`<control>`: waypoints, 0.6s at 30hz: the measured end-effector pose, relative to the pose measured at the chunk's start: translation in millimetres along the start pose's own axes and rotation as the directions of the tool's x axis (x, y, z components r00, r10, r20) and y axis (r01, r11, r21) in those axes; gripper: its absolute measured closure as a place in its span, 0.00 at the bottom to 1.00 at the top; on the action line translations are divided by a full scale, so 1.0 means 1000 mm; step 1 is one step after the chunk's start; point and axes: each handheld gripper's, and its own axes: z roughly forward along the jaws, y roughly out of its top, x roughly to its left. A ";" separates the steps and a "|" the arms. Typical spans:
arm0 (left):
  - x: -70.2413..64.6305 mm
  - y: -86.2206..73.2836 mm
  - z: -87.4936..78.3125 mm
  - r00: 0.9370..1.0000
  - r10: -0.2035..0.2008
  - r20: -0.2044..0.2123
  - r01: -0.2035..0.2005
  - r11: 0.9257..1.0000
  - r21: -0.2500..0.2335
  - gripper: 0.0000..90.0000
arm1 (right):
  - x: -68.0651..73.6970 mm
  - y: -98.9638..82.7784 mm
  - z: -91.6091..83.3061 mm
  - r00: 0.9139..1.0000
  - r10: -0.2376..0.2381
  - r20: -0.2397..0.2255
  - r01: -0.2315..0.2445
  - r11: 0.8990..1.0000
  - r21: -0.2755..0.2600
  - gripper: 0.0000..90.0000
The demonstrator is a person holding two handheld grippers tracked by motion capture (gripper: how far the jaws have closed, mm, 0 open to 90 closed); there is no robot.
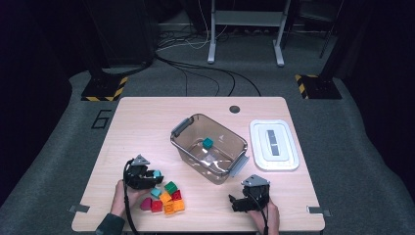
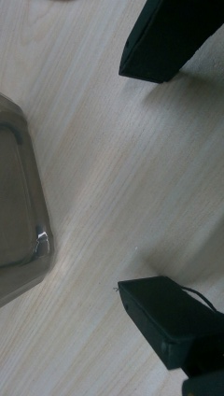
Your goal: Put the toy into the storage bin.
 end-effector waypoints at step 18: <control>0.003 -0.001 -0.005 1.000 -0.006 -0.010 0.006 1.000 -0.024 0.61 | 0.000 0.000 0.000 1.000 -0.003 0.000 0.003 1.000 0.000 0.00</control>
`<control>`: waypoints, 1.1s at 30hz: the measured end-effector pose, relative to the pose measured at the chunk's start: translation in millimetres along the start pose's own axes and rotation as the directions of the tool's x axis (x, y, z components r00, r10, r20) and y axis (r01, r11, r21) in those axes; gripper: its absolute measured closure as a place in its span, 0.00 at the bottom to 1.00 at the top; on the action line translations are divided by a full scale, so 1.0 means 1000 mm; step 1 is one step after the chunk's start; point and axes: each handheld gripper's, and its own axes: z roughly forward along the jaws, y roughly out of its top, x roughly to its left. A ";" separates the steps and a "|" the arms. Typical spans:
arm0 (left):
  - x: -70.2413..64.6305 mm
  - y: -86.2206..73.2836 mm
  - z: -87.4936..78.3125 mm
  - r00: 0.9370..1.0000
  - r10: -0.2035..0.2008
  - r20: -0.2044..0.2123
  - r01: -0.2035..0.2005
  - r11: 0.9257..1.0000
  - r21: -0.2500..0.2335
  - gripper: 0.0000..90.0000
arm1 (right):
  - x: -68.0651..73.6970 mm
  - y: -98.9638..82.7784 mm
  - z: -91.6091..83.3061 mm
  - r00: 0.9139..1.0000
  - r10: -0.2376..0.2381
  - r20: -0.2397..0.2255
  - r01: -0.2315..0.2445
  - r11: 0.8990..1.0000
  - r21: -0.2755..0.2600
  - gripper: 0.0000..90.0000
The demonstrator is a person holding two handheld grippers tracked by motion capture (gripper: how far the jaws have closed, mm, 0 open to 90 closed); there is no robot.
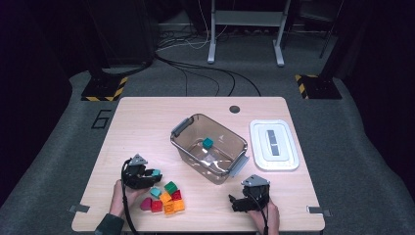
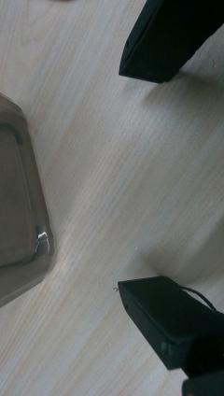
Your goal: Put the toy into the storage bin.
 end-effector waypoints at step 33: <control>0.004 -0.008 0.002 0.996 -0.056 -0.064 0.054 0.998 -0.030 0.66 | 0.000 0.000 0.000 1.000 -0.003 0.002 0.003 1.000 -0.003 0.00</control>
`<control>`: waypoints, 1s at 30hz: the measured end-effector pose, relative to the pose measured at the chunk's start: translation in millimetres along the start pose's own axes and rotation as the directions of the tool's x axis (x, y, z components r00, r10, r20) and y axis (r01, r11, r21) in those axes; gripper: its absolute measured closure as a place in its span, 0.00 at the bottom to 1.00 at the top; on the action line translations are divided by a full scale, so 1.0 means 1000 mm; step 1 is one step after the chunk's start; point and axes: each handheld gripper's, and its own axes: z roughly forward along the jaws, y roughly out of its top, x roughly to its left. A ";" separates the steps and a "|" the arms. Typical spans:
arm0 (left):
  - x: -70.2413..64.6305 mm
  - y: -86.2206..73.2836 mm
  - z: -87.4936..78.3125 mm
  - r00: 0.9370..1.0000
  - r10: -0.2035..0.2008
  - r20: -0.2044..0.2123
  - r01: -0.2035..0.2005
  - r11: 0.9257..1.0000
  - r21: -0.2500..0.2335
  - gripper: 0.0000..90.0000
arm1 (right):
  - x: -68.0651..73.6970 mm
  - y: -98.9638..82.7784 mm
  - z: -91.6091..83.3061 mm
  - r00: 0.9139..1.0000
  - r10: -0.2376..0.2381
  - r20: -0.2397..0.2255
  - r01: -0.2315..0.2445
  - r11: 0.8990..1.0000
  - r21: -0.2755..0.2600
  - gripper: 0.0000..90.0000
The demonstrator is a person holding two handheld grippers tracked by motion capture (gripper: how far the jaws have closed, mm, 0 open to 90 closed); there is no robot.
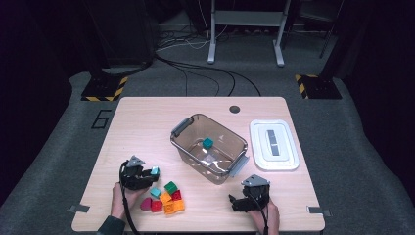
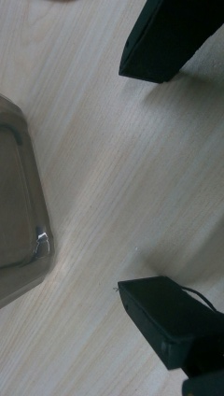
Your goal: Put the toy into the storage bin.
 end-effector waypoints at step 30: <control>-0.002 0.017 -0.019 0.999 0.042 -0.007 -0.042 0.995 -0.085 0.72 | 0.000 0.000 0.000 1.000 0.000 0.000 0.000 1.000 0.000 0.00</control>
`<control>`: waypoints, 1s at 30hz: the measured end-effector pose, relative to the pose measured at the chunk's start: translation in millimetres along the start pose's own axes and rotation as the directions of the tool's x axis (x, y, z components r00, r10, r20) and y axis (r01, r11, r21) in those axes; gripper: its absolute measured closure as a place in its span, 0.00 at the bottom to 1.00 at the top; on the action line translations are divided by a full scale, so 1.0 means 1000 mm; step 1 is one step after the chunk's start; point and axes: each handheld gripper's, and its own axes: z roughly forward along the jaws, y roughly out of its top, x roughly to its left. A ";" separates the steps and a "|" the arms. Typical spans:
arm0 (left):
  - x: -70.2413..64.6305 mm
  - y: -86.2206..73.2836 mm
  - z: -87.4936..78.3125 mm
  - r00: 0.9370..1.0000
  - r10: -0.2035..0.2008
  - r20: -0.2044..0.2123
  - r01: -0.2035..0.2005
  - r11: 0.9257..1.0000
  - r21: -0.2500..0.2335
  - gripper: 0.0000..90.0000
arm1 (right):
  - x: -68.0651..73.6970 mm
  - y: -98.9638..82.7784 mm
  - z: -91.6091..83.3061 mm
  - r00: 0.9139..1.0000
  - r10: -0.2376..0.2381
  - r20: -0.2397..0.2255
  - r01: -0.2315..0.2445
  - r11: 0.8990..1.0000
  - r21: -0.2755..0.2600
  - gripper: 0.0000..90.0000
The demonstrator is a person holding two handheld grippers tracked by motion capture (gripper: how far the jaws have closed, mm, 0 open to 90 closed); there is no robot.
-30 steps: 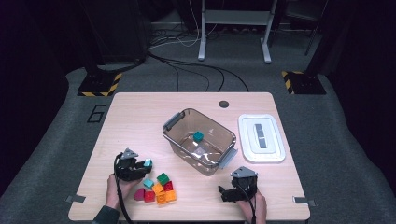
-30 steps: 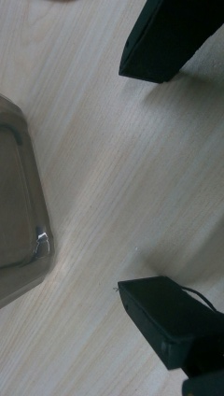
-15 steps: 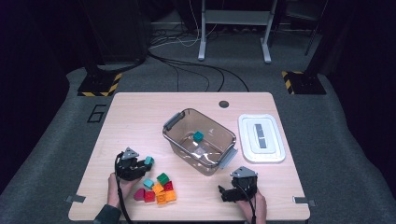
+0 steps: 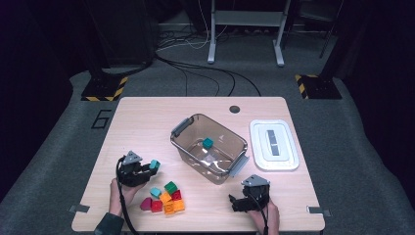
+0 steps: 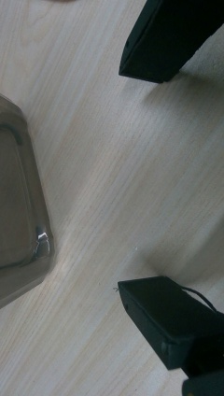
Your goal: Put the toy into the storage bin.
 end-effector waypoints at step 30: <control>-0.013 0.053 -0.025 0.996 0.094 0.002 -0.093 0.995 -0.047 0.73 | 0.000 0.000 0.000 1.000 0.000 0.000 0.000 1.000 0.000 0.00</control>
